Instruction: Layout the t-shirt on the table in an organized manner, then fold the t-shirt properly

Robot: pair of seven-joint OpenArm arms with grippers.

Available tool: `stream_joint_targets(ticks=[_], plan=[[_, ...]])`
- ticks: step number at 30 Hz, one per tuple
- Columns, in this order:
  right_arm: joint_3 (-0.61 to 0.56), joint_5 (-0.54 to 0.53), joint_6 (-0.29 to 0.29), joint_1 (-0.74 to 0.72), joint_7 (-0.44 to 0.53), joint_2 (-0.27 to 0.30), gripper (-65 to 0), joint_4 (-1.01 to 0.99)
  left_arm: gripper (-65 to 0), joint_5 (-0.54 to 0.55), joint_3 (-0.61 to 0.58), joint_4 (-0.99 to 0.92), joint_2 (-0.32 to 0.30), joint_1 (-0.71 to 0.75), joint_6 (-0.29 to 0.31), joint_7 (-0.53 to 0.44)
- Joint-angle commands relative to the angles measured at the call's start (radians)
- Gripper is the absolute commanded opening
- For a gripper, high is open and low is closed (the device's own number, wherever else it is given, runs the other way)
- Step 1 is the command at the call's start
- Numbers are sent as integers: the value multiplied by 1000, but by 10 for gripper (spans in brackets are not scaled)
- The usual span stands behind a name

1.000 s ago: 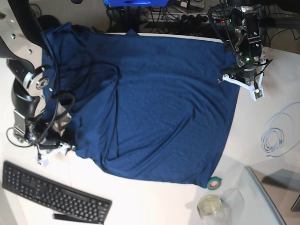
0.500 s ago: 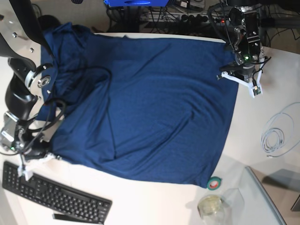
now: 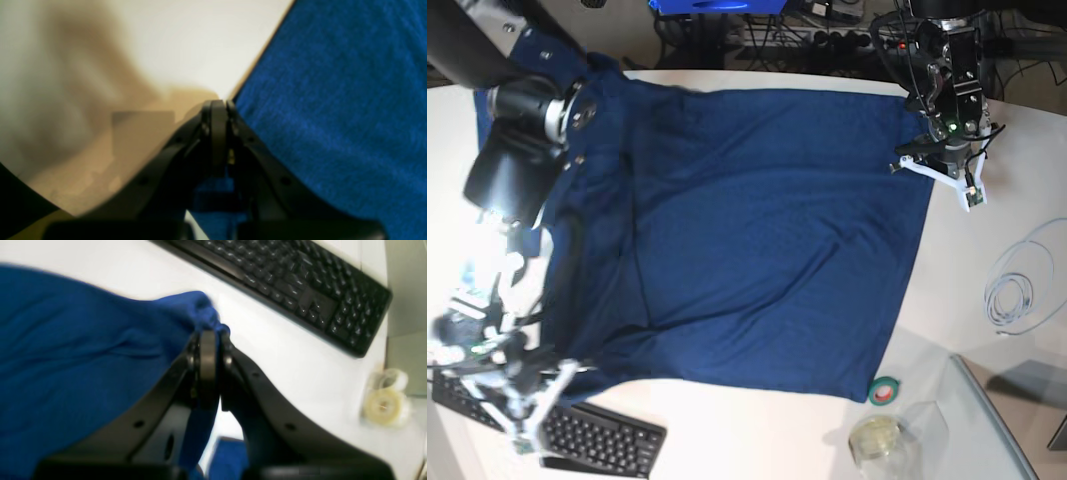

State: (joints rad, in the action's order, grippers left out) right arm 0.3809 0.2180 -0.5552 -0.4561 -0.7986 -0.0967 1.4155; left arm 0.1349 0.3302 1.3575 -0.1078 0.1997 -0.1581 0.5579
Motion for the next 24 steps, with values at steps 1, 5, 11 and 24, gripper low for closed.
stream_joint_targets(ticks=[1, 5, 11, 24], plan=[[-55, -21, -10, 1, 14, -24, -650, 48, -650, -4, 0, 15, -8, -6, -4, -2], [-303, -84, -6, 148, 15, -42, -650, 94, -650, -4, 0, 15, -7, -7, -4, -2], [-517, -207, -3, 270, -48, -39, -458, 77, -650, -4, 2, 15, -10, -7, -4, -2], [-187, -211, 218, 56, 106, 21, -273, -308, -650, -4, 2, 15, -10, -7, -4, -2]])
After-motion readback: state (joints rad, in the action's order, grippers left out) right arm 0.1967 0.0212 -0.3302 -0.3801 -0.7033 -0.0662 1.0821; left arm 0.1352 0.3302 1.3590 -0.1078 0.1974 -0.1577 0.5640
